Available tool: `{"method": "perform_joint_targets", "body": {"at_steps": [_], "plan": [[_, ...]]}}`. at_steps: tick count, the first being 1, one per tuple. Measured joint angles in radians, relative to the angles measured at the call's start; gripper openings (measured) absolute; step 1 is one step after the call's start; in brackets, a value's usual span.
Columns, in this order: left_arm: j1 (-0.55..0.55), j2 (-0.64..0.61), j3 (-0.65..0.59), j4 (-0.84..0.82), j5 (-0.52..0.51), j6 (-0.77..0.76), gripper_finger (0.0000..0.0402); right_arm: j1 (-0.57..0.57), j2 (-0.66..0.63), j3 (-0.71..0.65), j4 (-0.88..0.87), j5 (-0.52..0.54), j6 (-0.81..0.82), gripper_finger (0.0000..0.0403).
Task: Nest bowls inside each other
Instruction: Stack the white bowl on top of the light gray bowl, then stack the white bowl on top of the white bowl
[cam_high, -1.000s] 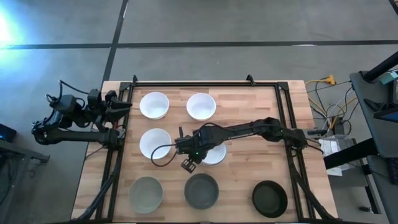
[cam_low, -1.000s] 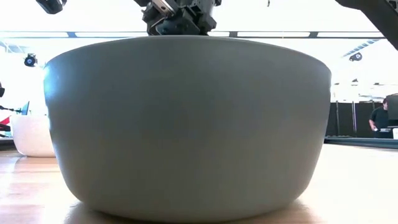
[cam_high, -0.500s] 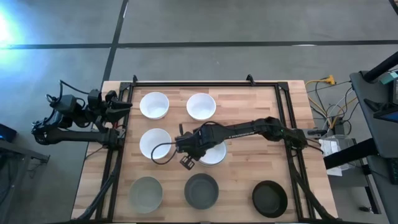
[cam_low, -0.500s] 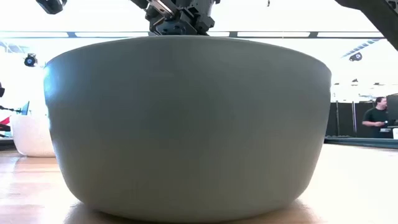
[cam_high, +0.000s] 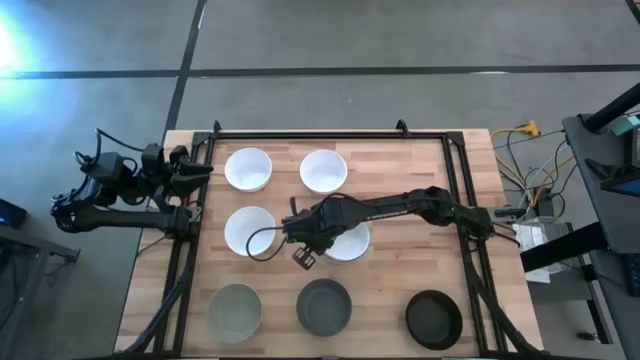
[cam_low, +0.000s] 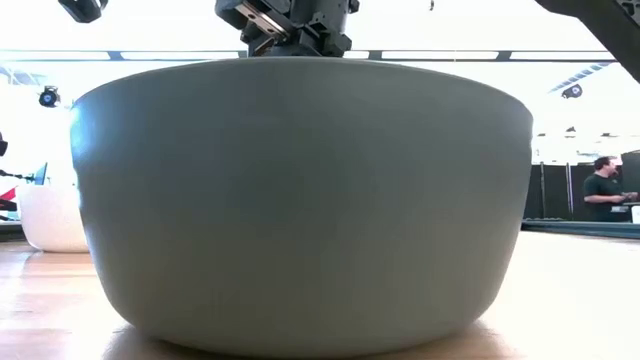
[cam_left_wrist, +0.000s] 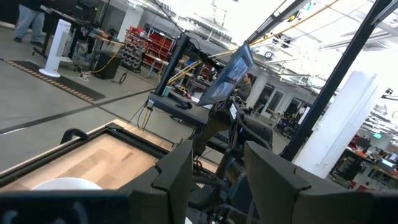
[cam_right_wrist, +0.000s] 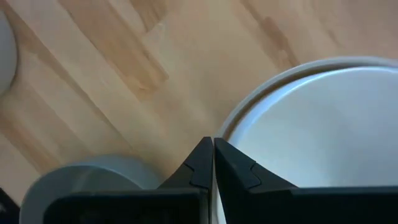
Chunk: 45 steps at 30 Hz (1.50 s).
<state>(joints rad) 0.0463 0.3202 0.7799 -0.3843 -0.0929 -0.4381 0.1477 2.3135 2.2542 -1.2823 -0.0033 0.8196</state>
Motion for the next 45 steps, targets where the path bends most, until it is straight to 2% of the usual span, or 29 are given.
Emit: {"method": "perform_joint_targets", "body": {"at_steps": [6,39,41,45], "plan": [[0.000,0.000,-0.001,0.000,0.000,0.000,0.0130,-0.002,-0.007,0.001,-0.032,0.041,0.015,0.0009],[0.000,0.000,-0.002,0.000,-0.001,0.001,0.0130,-0.009,-0.006,-0.047,0.001,0.028,0.021,0.0009],[0.000,0.000,-0.002,0.000,-0.001,0.001,0.0130,-0.011,-0.015,-0.034,0.001,0.038,0.037,0.0009],[0.000,0.000,-0.002,-0.003,-0.001,0.000,0.0130,-0.011,-0.080,0.002,0.001,0.130,0.060,0.0009]]}}
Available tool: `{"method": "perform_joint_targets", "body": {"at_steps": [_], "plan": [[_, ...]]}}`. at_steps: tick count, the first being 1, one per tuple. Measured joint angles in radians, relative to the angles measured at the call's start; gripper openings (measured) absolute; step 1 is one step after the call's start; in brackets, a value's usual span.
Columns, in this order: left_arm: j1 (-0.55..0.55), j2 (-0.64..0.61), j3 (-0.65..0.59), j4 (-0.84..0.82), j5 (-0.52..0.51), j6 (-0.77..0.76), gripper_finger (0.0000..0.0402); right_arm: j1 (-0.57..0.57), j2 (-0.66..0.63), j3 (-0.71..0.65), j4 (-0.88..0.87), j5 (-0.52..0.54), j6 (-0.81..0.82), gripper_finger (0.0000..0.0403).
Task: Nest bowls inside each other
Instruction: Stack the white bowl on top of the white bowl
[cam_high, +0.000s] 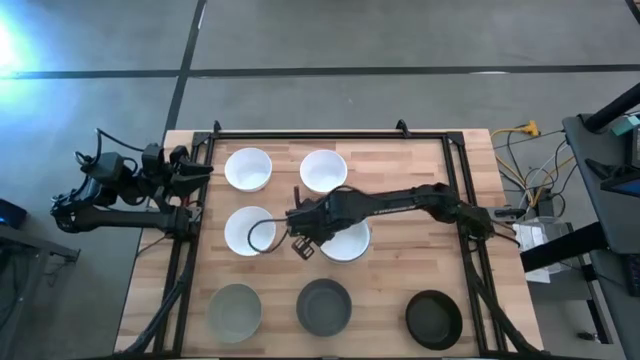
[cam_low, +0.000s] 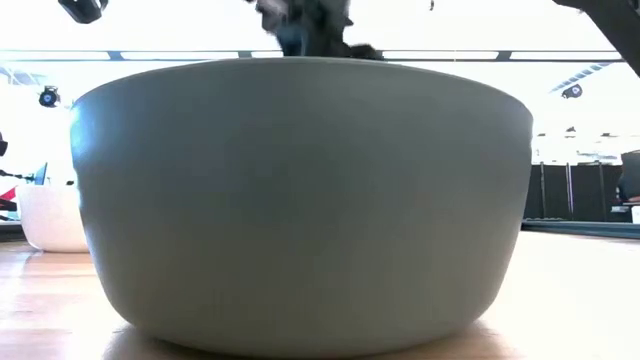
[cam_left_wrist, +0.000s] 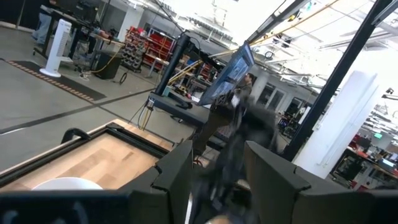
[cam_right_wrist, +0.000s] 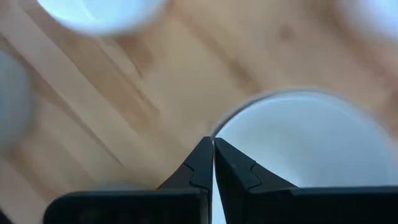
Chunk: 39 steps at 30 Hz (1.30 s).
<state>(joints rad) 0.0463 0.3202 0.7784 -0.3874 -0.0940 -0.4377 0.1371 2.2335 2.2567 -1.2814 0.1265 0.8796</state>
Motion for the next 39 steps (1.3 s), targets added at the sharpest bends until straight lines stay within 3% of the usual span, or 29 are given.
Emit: {"method": "perform_joint_targets", "body": {"at_steps": [3,9,16,22,31,39], "plan": [[0.000,0.000,0.000,-0.066,-0.001,-0.001,0.0130,0.000,-0.085,0.015,0.001,0.088,0.008,0.0009],[0.000,0.054,-0.001,-0.355,0.003,-0.151,0.0130,0.049,-0.284,0.014,-0.072,0.410,0.064,0.0010],[0.000,0.207,0.008,-0.555,0.029,-0.031,0.0130,0.126,-0.441,0.011,-0.216,0.569,0.103,0.0022],[0.010,0.351,0.011,-0.662,-0.001,-0.073,0.0130,0.165,-0.513,-0.020,-0.292,0.612,0.101,0.0023],[0.110,0.698,0.011,-0.749,0.031,-0.079,0.0130,0.166,-0.592,-0.169,-0.289,0.634,0.054,0.0023],[0.234,0.797,0.014,-0.740,0.066,0.002,0.0130,0.196,-0.708,-0.382,-0.283,0.578,0.098,0.0023]]}}
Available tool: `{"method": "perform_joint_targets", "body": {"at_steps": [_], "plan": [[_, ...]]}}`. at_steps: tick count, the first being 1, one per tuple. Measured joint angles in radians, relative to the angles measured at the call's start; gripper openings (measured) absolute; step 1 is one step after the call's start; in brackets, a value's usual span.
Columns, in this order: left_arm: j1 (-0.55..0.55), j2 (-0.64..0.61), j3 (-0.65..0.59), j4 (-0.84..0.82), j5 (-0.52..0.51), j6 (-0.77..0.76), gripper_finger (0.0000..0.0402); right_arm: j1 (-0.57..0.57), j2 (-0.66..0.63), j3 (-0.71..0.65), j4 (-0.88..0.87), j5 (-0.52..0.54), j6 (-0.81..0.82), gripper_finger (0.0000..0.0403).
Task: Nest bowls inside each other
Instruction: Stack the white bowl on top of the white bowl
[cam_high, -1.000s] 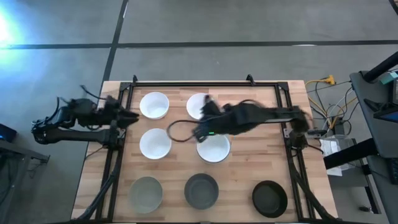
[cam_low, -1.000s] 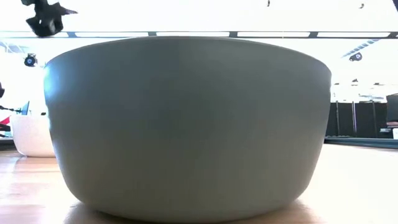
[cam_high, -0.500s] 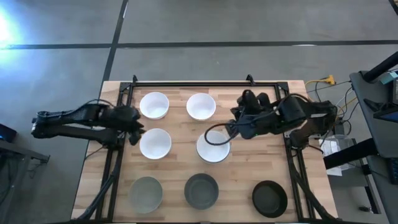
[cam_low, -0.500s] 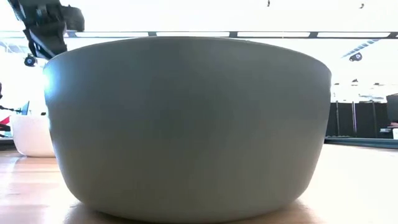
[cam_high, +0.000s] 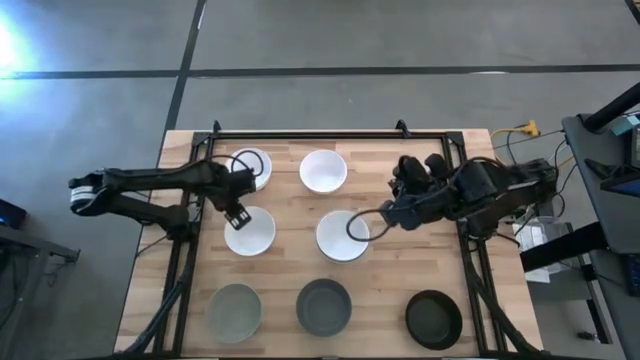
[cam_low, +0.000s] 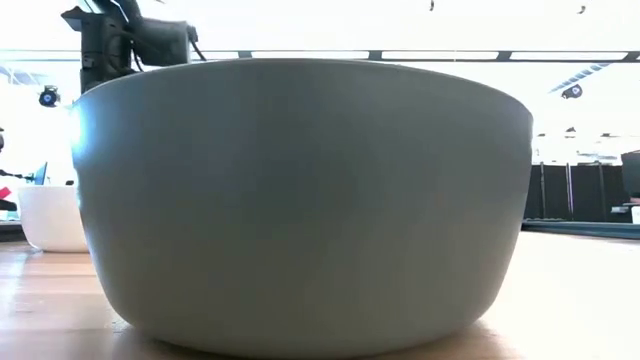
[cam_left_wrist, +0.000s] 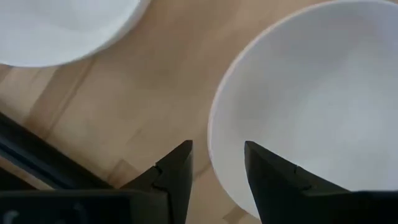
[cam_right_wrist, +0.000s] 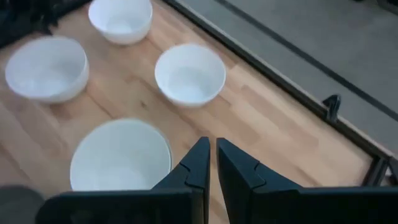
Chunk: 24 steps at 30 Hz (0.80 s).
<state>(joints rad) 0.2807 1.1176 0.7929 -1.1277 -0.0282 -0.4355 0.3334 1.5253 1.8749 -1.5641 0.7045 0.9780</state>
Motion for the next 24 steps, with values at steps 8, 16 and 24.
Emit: {"method": "perform_joint_targets", "body": {"at_steps": [8,16,24], "plan": [[0.059,0.031,-0.017,0.038,0.075,0.024,0.0130,0.093,-0.131,-0.212,0.088,-0.005,0.100,0.0023],[0.083,0.105,-0.085,0.094,0.098,0.024,0.0130,0.166,-0.220,-0.374,0.248,-0.005,0.149,0.0022],[0.086,0.153,-0.165,0.170,0.208,0.024,0.0111,0.191,-0.221,-0.436,0.324,-0.005,0.149,0.0022]]}}
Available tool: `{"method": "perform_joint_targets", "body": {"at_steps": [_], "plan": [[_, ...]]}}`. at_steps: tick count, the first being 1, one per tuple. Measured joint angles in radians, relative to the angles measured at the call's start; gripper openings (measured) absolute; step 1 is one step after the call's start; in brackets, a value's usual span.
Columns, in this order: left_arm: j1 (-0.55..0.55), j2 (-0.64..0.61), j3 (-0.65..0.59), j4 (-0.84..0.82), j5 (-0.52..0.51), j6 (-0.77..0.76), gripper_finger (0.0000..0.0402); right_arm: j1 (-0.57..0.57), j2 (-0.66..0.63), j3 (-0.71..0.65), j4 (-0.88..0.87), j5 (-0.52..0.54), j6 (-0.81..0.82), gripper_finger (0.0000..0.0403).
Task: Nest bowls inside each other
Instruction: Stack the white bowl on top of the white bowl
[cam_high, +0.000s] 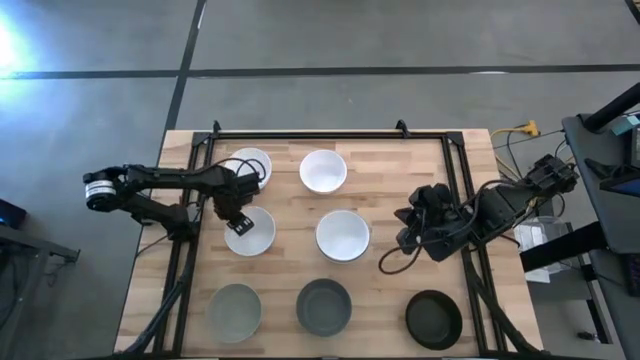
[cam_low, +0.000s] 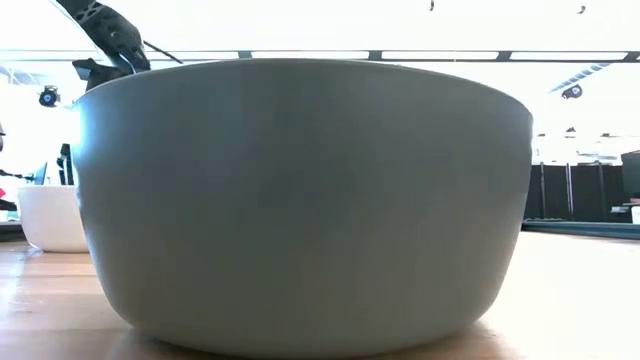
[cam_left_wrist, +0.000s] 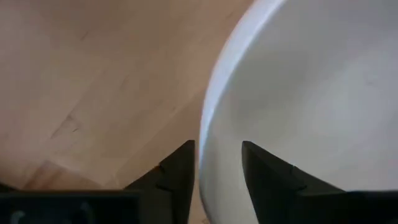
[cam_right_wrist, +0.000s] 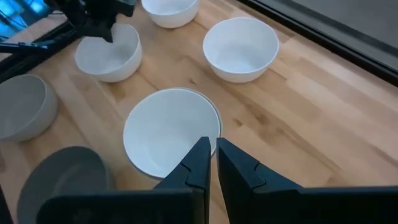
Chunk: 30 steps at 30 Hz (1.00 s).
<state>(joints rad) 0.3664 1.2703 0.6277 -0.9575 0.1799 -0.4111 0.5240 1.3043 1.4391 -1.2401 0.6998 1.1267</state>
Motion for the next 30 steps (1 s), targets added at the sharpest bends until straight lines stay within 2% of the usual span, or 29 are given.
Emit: {"method": "perform_joint_targets", "body": {"at_steps": [6,14,19,25,28,30], "plan": [[0.000,-0.057,0.019,-0.005,0.045,-0.013,0.0011,0.000,0.028,-0.021,-0.001,0.000,0.001,0.0022],[-0.019,-0.158,0.165,-0.087,0.062,-0.064,0.0001,0.002,0.027,-0.147,0.012,-0.046,0.102,0.0022],[-0.049,-0.175,0.328,-0.069,0.062,-0.106,0.0001,0.002,0.007,-0.229,0.146,-0.079,0.107,0.0022],[-0.104,-0.080,0.554,0.054,0.127,-0.090,0.0000,0.001,-0.031,-0.293,0.304,-0.077,0.082,0.0022],[-0.136,0.025,0.682,0.098,0.183,-0.035,0.0000,-0.001,-0.063,-0.298,0.312,-0.068,0.140,0.0022],[-0.152,0.113,0.773,0.089,0.193,0.021,0.0000,0.000,-0.096,-0.298,0.316,-0.023,0.181,0.0022]]}}
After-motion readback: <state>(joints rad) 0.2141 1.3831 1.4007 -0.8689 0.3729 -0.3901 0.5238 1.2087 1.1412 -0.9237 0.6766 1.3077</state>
